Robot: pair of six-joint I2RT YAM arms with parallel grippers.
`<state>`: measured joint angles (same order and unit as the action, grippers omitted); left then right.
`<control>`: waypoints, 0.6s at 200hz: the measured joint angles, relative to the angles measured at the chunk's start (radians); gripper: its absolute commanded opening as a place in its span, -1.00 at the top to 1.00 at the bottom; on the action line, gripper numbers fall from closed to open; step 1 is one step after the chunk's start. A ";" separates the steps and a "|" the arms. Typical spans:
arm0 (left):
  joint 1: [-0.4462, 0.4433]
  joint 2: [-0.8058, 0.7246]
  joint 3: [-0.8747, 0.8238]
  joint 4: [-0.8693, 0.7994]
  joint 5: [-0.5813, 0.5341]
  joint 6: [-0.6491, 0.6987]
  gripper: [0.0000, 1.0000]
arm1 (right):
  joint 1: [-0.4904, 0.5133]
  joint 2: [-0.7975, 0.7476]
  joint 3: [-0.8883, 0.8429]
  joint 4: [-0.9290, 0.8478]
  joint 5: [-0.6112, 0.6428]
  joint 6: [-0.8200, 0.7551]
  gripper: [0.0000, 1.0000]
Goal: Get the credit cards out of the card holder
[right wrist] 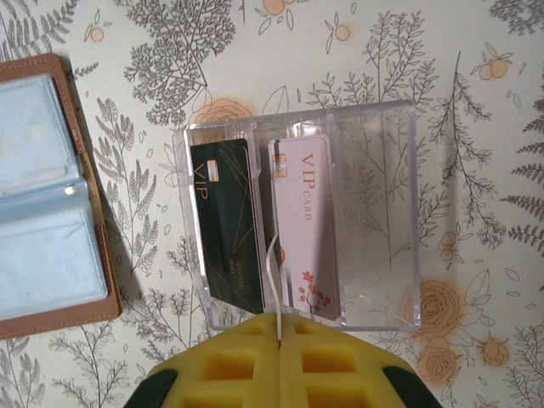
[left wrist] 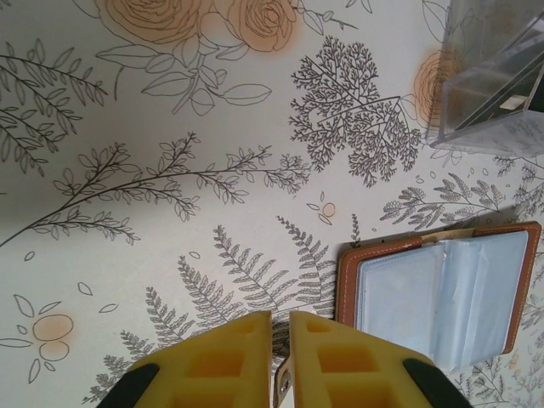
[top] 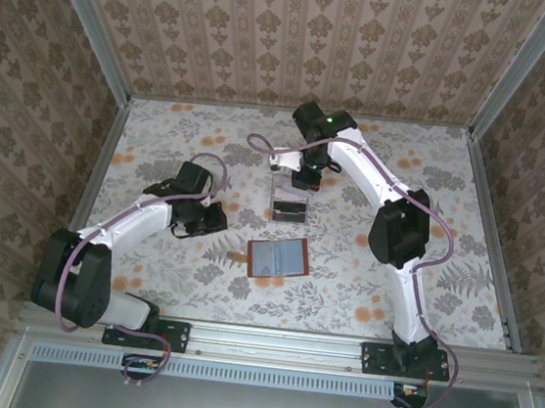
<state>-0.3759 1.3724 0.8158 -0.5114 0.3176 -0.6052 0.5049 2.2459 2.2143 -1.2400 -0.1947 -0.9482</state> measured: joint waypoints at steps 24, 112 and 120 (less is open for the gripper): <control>0.011 0.003 0.000 0.000 0.008 0.001 0.70 | 0.007 0.044 0.075 -0.053 0.002 -0.019 1.00; 0.019 0.028 0.000 0.004 0.027 0.008 0.70 | 0.046 0.085 0.140 -0.108 0.040 -0.044 1.00; 0.019 0.028 0.000 0.004 0.027 0.008 0.69 | 0.046 0.085 0.141 -0.095 0.054 -0.044 1.00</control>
<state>-0.3565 1.4006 0.8154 -0.5076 0.3447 -0.5968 0.5510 2.3314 2.3550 -1.3350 -0.1410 -0.9924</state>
